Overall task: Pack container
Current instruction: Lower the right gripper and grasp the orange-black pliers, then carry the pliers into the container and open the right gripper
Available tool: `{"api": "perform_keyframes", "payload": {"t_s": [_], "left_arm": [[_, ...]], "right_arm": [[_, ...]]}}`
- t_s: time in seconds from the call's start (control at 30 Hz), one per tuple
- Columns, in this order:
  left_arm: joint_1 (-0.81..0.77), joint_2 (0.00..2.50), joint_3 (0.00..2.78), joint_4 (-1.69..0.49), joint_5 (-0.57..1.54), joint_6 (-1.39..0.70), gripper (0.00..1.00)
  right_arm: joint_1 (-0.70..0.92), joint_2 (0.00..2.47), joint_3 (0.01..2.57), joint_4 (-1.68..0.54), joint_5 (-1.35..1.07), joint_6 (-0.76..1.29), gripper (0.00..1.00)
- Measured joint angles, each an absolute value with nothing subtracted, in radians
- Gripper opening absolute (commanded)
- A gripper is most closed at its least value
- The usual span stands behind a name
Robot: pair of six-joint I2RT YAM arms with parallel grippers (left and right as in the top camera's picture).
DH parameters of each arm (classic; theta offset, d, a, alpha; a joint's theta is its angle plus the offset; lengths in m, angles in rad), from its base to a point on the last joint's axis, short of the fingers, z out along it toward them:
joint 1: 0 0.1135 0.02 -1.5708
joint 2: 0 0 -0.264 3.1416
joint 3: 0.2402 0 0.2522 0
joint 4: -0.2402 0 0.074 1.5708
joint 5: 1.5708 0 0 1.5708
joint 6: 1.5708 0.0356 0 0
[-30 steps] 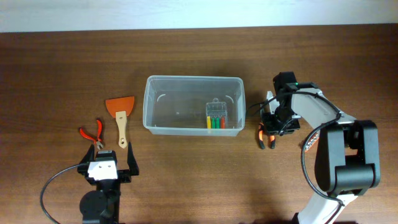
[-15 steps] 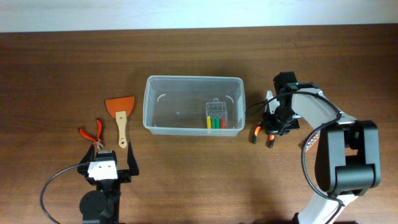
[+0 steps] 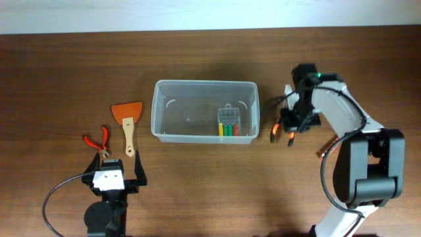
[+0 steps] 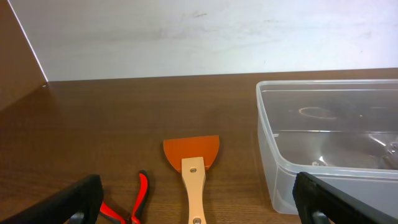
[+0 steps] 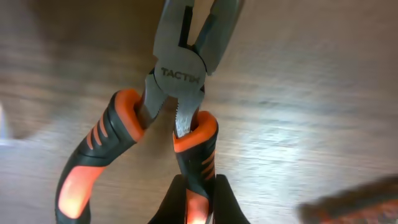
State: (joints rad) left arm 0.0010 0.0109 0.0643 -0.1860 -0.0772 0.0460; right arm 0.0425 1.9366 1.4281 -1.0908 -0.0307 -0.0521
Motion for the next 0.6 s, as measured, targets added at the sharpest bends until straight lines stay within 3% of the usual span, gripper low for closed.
{"api": "perform_keyframes", "payload": {"t_s": [0.33,0.6], "left_arm": [[0.001,0.011,0.064,-0.186,-0.077,0.046,0.99],[0.001,0.011,0.064,-0.186,-0.077,0.046,0.99]], "right_arm": [[0.046,1.937,1.755,-1.282,-0.015,-0.052,0.04],[0.141,1.936,1.834,-1.356,-0.001,-0.05,0.04]]}}
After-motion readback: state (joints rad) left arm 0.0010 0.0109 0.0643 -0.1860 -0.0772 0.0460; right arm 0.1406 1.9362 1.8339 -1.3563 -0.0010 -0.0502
